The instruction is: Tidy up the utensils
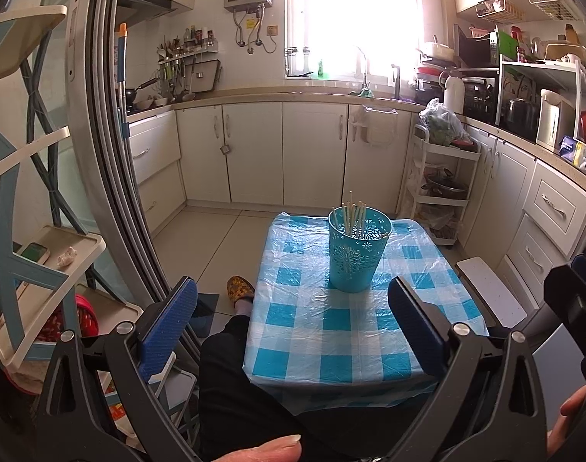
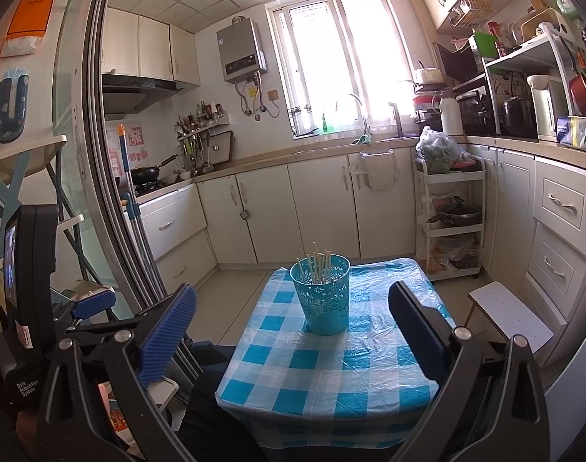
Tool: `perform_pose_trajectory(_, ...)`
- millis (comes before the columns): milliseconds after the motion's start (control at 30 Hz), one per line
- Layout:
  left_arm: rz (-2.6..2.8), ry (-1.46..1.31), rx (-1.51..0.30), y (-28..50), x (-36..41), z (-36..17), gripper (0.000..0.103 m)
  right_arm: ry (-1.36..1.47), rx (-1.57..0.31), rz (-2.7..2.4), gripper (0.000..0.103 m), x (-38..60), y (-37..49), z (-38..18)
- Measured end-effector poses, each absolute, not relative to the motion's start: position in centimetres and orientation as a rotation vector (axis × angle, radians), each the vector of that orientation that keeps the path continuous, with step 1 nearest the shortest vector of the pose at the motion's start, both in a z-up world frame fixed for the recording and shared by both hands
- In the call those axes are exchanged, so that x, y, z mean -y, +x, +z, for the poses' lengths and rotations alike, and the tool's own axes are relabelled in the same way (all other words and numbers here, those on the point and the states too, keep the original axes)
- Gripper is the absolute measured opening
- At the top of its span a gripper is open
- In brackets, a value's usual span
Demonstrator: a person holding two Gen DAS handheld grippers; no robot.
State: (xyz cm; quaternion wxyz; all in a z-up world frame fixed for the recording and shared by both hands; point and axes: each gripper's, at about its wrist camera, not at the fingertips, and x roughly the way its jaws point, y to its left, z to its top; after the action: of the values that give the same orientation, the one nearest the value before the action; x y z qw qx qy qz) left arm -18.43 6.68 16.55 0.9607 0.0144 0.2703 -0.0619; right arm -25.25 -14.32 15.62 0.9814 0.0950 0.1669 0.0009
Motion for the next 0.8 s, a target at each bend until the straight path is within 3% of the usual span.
perform_pose_trajectory(800, -0.124, 0.032, -0.544, -18.61, -6.64, 16.52, 0.095, 0.189, -0.333, 0.003, 0.096, 14.46, -25.36, 15.71)
